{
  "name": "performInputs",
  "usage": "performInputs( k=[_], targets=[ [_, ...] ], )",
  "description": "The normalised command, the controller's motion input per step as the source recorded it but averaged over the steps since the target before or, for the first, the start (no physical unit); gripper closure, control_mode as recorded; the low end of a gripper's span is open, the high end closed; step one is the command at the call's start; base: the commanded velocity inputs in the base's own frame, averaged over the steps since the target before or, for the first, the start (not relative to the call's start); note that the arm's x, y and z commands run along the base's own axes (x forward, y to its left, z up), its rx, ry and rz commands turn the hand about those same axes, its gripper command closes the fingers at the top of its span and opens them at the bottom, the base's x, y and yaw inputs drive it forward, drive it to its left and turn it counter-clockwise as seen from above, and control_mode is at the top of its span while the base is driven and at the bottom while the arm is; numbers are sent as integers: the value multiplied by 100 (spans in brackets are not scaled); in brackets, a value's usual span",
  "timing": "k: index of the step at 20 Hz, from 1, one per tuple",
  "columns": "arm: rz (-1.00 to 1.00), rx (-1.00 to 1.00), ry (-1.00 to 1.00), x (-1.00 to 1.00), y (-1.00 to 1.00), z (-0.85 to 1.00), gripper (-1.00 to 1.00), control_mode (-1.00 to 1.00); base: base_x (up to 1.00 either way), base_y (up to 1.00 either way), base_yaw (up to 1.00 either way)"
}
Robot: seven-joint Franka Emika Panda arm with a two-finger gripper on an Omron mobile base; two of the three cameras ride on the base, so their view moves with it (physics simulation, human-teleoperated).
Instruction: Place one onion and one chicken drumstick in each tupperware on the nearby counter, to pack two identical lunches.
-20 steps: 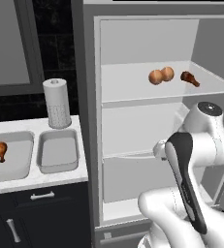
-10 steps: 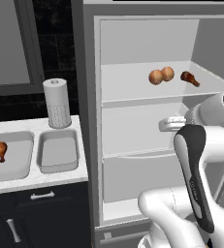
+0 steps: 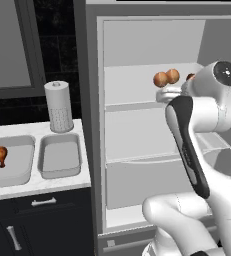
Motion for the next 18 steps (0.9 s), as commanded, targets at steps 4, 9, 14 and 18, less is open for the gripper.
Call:
performInputs(
  k=[4,9,14,18],
  targets=[
    [-3,2,-8,71,0,5,-100,-100,0,0,0],
    [-2,4,0,73,-2,0,-100,-100,0,0,0],
    [0,3,0,72,0,0,-100,-100,0,0,0],
    [0,3,0,74,-13,0,-100,-100,0,0,0]
  ],
)
